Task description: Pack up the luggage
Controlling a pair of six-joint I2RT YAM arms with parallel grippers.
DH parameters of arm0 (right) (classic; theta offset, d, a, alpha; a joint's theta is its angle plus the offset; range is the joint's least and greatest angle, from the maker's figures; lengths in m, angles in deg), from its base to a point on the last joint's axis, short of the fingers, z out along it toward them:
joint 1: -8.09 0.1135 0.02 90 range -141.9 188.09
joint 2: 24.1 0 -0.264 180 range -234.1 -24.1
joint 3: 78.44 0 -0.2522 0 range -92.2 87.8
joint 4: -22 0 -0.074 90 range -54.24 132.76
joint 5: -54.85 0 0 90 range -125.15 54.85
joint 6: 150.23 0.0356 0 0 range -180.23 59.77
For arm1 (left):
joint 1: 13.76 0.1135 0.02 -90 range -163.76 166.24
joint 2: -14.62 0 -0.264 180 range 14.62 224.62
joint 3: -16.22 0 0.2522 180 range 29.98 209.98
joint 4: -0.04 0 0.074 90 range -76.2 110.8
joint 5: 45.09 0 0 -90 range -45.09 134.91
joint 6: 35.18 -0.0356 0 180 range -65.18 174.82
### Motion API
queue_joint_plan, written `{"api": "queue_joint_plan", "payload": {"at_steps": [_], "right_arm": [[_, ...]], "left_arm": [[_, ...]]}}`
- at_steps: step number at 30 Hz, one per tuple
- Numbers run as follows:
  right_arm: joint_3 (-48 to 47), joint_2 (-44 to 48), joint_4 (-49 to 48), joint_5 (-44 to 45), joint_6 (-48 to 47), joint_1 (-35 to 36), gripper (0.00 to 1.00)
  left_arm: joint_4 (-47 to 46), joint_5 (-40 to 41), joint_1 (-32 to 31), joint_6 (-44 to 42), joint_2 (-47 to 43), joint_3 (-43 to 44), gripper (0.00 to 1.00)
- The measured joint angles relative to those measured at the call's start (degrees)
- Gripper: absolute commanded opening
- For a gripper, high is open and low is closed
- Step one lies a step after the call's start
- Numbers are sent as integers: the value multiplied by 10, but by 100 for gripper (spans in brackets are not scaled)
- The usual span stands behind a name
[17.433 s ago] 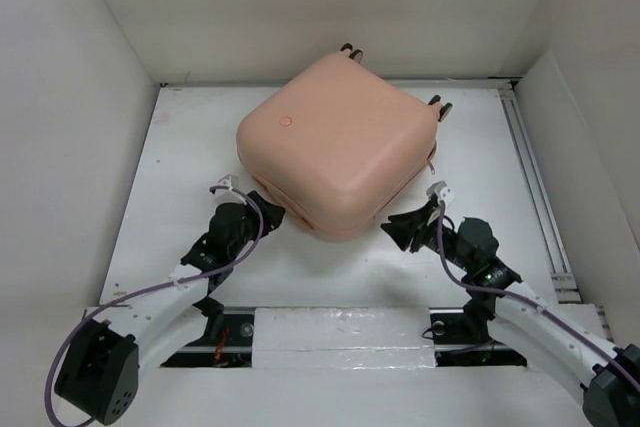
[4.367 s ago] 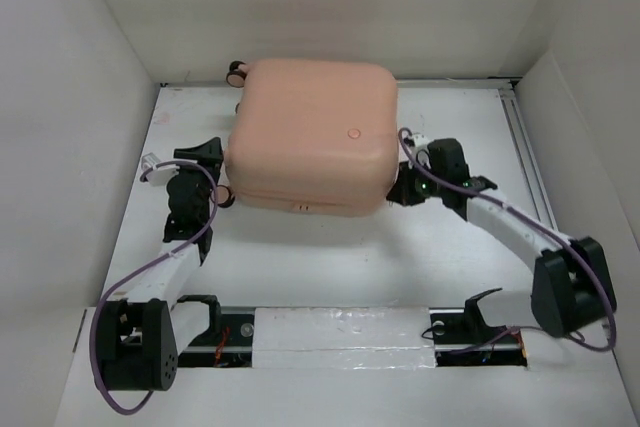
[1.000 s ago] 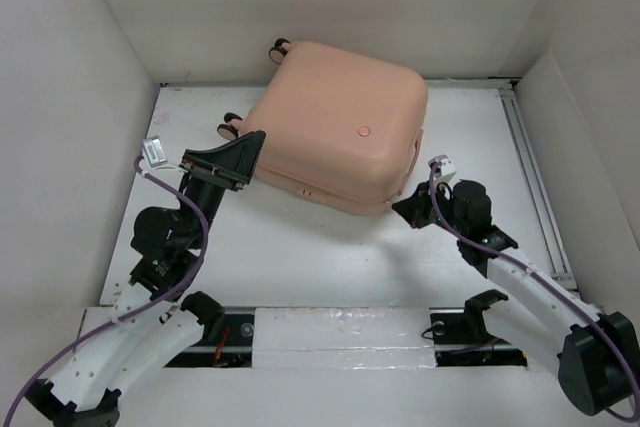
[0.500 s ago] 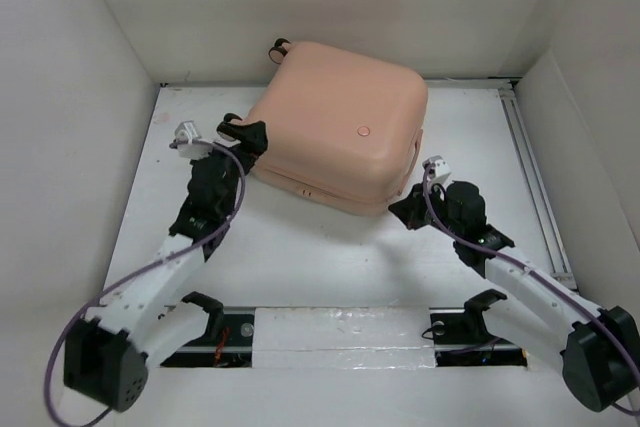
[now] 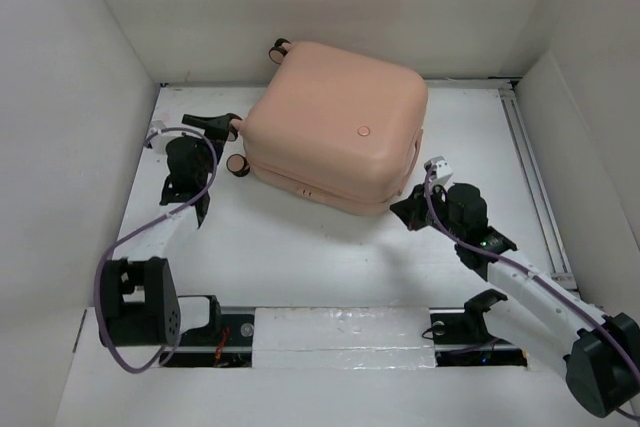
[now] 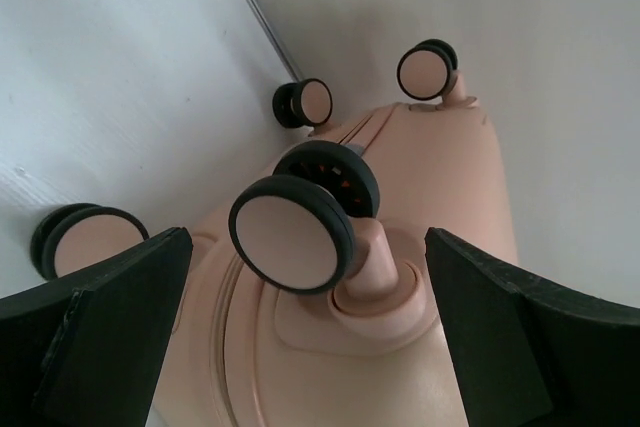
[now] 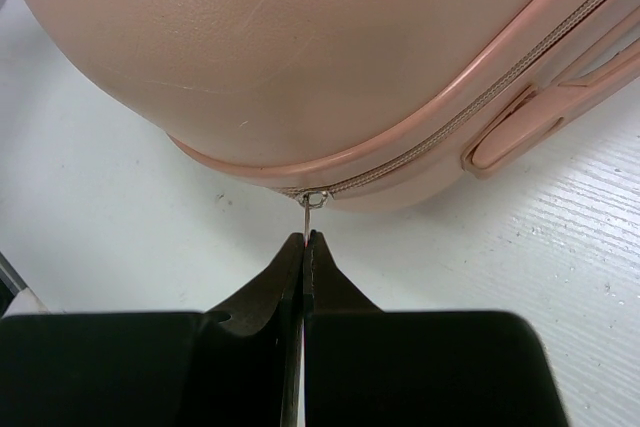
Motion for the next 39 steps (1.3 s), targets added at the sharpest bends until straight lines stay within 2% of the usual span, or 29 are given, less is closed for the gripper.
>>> {"api": "queue_joint_plan", "payload": {"at_steps": [6,8,10,11,14,15,17,18,23,31,39], "right_arm": [[0,0,0,4,0,3,0],[0,0,0,4,0,3,7],[0,0,-1,4,0,4,19],[0,0,-3,1,0,4,29],[0,0,-14,-4,-1,14,40],[0,0,-19,-4,-2,16,40],[0,-8,-34,-4,-3,18,42],[0,-19,-45,-4,-4,18,42],[0,-63,-54,6,-4,18,43],[0,-56,-68,56,-2,18,46],[-16,-116,-103,45,3,18,45]], "left_arm": [[-28,-56,4,40,87,31,98],[-38,-72,4,52,111,40,95],[-55,-87,4,64,135,51,89],[-65,-92,4,71,146,55,83],[-101,-109,4,87,170,61,69],[-116,-115,4,92,177,62,55],[-140,-122,4,120,192,63,36],[-150,-126,6,134,198,63,23],[-174,-135,7,141,211,63,0],[-176,-136,8,136,211,63,0],[-178,-120,10,120,186,60,0]]}}
